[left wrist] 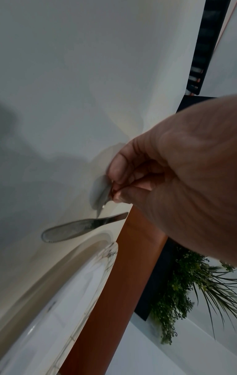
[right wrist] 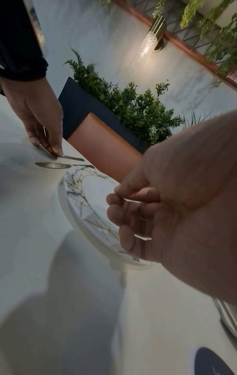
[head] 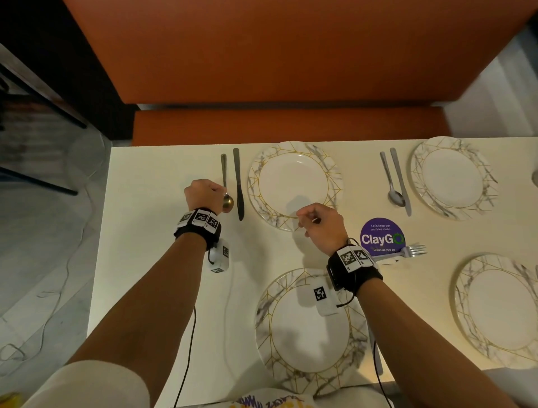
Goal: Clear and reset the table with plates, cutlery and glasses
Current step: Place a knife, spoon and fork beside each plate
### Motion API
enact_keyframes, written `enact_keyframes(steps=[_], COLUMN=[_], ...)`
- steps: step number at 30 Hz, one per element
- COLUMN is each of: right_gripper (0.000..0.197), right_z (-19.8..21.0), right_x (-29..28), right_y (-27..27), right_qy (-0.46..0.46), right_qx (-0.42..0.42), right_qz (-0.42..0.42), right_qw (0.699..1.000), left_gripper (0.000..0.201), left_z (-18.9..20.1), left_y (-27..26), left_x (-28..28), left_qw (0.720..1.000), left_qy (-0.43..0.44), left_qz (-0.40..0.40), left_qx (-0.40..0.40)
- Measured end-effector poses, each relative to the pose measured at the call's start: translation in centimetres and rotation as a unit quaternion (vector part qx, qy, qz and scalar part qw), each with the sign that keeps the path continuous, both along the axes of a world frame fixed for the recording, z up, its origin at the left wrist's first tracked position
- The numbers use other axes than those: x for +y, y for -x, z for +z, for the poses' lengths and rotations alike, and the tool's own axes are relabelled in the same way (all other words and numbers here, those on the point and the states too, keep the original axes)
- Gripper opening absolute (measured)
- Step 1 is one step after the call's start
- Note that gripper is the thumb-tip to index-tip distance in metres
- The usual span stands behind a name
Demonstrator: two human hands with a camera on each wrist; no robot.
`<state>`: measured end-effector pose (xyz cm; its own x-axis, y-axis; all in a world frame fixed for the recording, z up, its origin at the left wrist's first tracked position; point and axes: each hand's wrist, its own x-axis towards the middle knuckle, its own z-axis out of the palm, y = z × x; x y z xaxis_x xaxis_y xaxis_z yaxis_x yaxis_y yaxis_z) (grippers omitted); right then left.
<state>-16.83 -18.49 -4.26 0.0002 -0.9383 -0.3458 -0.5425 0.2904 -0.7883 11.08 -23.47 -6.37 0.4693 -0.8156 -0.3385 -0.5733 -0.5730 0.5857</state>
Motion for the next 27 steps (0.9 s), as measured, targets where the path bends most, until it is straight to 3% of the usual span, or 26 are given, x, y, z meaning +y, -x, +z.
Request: enact_keyframes(steps=[14, 20, 27], right_gripper=[0.013, 0.015, 0.011], right_z=[0.5, 1.4, 1.5], right_x=[0.7, 1.7, 3.5], right_y=[0.8, 3.9, 12.4], right_qy=[0.006, 0.02, 0.034], right_qx=[-0.002, -0.011, 0.037], right_qz=[-0.015, -0.035, -0.086], right_qw=[1.0, 0.999, 0.995], left_gripper=[0.023, 0.02, 0.016], left_z=[2.4, 4.5, 5.0], left_y=[1.0, 7.0, 18.3], left_x=[1.6, 3.3, 6.1], left_qw=[0.998, 0.994, 0.982], left_qy=[0.058, 0.103, 0.115], left_qz=[0.017, -0.041, -0.147], left_qx=[-0.004, -0.016, 0.043])
